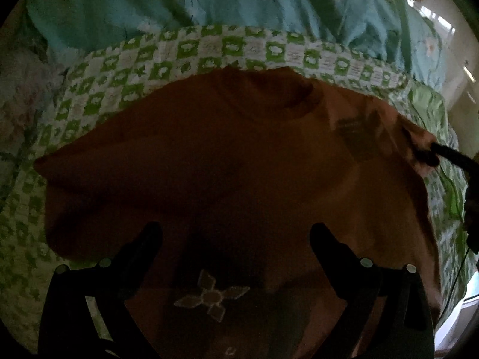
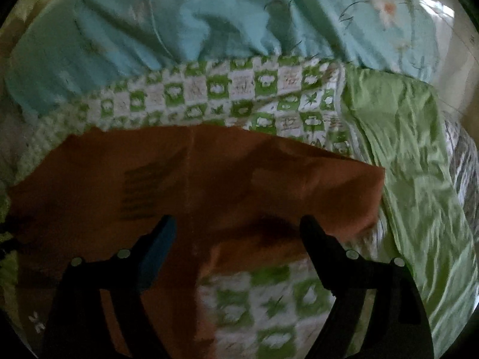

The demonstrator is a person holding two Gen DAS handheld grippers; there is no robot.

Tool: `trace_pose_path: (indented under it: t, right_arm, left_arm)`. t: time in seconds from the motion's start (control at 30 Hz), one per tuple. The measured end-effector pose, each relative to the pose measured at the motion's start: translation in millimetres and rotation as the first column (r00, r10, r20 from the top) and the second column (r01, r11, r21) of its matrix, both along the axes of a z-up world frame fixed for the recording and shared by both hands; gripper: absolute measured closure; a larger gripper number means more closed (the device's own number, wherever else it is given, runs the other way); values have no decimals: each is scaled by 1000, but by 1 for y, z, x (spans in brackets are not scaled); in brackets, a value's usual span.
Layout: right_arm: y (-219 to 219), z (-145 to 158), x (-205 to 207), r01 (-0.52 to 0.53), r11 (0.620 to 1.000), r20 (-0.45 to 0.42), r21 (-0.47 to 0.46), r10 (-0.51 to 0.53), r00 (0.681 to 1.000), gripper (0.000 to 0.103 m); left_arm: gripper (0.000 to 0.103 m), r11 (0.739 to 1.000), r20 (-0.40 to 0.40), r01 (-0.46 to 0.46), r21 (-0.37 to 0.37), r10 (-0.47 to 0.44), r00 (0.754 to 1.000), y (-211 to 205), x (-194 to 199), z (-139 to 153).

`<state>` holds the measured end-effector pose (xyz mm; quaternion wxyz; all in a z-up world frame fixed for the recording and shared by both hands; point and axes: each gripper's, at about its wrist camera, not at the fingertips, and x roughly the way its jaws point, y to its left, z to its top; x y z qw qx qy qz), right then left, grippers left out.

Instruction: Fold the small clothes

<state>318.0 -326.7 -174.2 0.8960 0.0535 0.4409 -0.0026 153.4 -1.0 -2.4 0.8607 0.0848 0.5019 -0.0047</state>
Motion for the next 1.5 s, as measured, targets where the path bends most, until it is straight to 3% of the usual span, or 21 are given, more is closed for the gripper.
trace_pose_path:
  t: [0.07, 0.17, 0.23, 0.3, 0.37, 0.4, 0.6, 0.77, 0.87, 1.1, 1.33, 1.37, 1.43, 1.47, 1.5]
  right_arm:
    - [-1, -12, 11, -26, 999, -34, -32, 25, 999, 21]
    - [-8, -32, 26, -34, 995, -92, -89, 26, 995, 32]
    - [-17, -40, 34, -16, 995, -114, -103, 4, 993, 46]
    - [-27, -45, 40, 10, 997, -127, -80, -20, 992, 79]
    - [-38, -45, 42, 39, 999, -123, 2, -39, 992, 94]
    - [-40, -43, 43, 45, 999, -116, 21, -42, 992, 95]
    - [-2, -9, 35, -10, 976, -15, 218, 14, 1000, 96]
    - [70, 8, 34, -130, 912, 50, 389, 120, 992, 96]
    - [129, 10, 31, -236, 840, 92, 489, 219, 971, 96]
    - [247, 3, 24, -413, 708, 118, 573, 427, 896, 96]
    - [312, -19, 25, -458, 632, 78, 625, 533, 842, 96]
    - [319, -25, 26, -457, 619, 59, 639, 553, 831, 93]
    - [324, -32, 26, -444, 626, 28, 641, 560, 828, 90]
    - [322, -37, 25, -439, 627, 12, 644, 565, 825, 83]
    - [320, -39, 22, -433, 627, 5, 648, 565, 825, 63]
  left_arm:
    - [4, 1000, -26, -12, -11, 12, 1000, 0, 7, -9]
    - [4, 1000, -57, -27, -15, 26, 998, 0, 14, -23]
    - [4, 999, -108, -33, -34, 29, 994, 0, 20, -34]
    - [4, 998, -138, -36, -45, 30, 990, 0, 24, -41]
    - [4, 997, -154, -39, -65, 29, 988, -1, 27, -44]
    - [4, 996, -155, -40, -75, 28, 988, -1, 27, -45]
    - [4, 991, -156, -47, -128, 27, 987, 10, 23, -36]
    - [4, 985, -141, -73, -155, 51, 989, 33, 10, -23]
    - [4, 980, -140, -88, -177, 64, 988, 51, -4, -16]
    - [4, 961, -138, -135, -242, 103, 985, 88, -29, -7]
    - [4, 946, -138, -154, -287, 118, 983, 99, -38, -7]
    - [4, 943, -141, -154, -295, 117, 983, 99, -36, -9]
    - [4, 933, -151, -152, -327, 107, 983, 102, -29, -11]
    - [4, 928, -158, -149, -342, 100, 982, 101, -27, -14]
    - [4, 922, -165, -146, -357, 92, 982, 100, -22, -17]
